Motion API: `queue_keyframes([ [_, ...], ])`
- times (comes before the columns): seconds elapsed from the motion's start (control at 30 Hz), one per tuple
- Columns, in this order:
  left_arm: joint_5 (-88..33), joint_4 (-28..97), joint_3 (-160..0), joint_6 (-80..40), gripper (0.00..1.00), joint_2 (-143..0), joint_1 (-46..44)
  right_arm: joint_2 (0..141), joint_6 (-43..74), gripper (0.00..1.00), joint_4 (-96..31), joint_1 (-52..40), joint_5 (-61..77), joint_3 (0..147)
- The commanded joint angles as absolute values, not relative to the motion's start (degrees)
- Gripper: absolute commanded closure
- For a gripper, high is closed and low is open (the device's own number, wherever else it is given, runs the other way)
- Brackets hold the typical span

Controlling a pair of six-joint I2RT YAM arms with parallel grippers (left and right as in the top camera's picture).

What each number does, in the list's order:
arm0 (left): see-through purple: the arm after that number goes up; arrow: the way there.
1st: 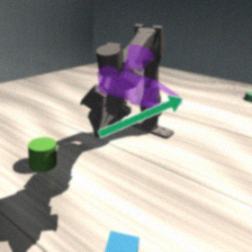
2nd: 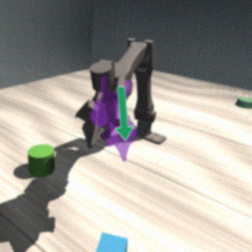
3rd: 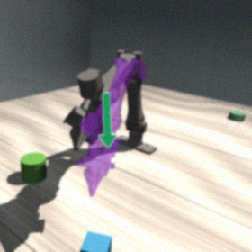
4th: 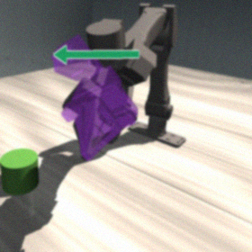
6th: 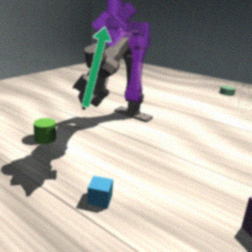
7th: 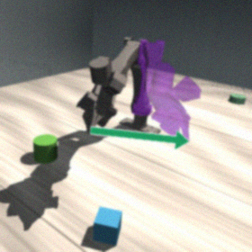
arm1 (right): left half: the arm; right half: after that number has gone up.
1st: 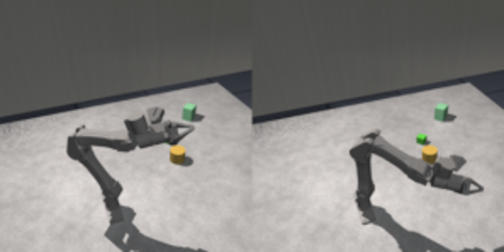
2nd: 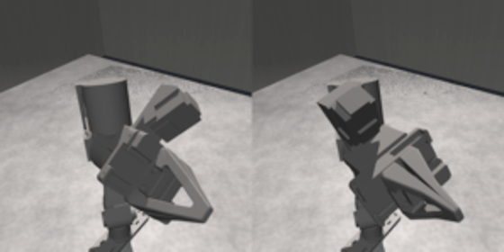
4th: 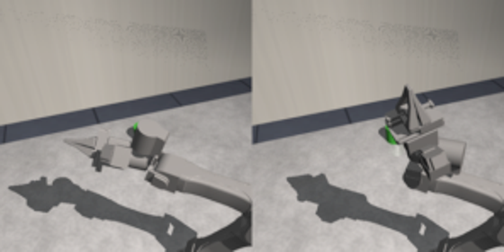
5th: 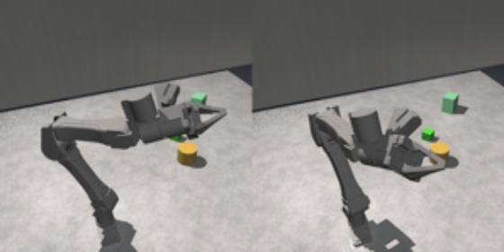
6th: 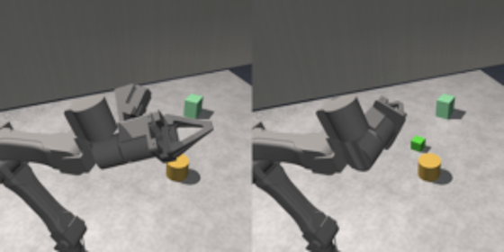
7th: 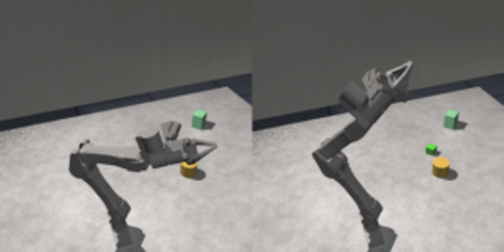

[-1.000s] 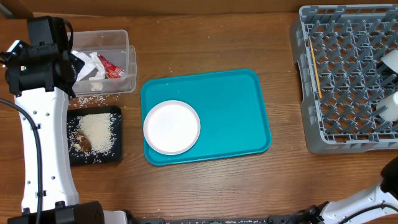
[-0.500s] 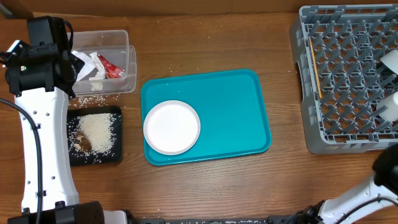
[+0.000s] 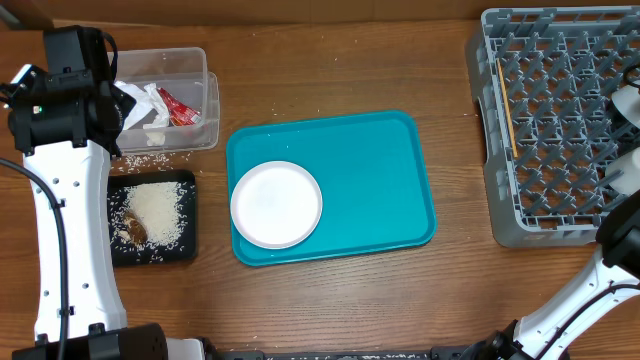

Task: Sort waste into correct bins and load items into the dishwasher
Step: 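Release the saucer and withdraw the right gripper from the rack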

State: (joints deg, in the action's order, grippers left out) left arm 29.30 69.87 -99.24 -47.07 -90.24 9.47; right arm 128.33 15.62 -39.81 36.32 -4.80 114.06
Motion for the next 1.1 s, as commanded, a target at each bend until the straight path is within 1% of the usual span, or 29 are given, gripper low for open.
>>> queue_keyframes([
  [0.0, 29.7, 69.8, -99.1, -48.2, 0.00, -90.7, 9.3, 128.4, 16.6, 0.96, -40.5, 36.4, -6.3, 114.7],
  [0.17, 29.7, 69.8, -99.1, -48.2, 0.00, -90.7, 9.4, 127.7, 18.2, 0.96, -45.1, 36.1, -5.4, 114.8],
  [0.33, 29.7, 69.8, -99.1, -48.2, 0.00, -90.7, 9.3, 124.4, 18.5, 0.96, -46.6, 36.1, 2.8, 114.8],
  [0.4, 29.7, 69.8, -99.1, -48.2, 0.00, -90.7, 9.3, 122.2, 18.5, 0.96, -47.2, 36.1, 5.2, 114.8],
  [0.63, 29.7, 69.8, -99.1, -48.2, 0.00, -90.7, 9.3, 112.3, 23.7, 0.96, -50.1, 36.1, 6.8, 114.8],
  [0.8, 29.7, 69.8, -99.1, -48.2, 0.00, -90.7, 9.3, 101.5, 24.3, 0.96, -53.9, 36.1, 19.3, 114.8],
  [0.83, 29.7, 69.8, -99.1, -48.2, 0.00, -90.7, 9.3, 99.9, 24.3, 0.94, -54.9, 36.1, 23.0, 114.8],
  [0.97, 29.7, 69.8, -99.1, -48.2, 0.00, -90.7, 9.3, 94.9, 24.2, 0.94, -58.8, 34.5, 43.8, 114.8],
  [1.0, 29.7, 69.8, -99.1, -48.2, 0.00, -90.7, 9.3, 94.1, 24.3, 0.93, -60.4, 33.6, 47.2, 114.8],
  [1.03, 29.7, 69.8, -99.1, -48.2, 0.00, -90.7, 9.3, 93.2, 23.5, 0.90, -63.1, 31.6, 50.2, 114.8],
  [1.07, 29.7, 69.8, -99.1, -48.2, 0.00, -90.7, 9.3, 92.4, 21.3, 0.84, -66.3, 29.2, 50.6, 114.8],
])
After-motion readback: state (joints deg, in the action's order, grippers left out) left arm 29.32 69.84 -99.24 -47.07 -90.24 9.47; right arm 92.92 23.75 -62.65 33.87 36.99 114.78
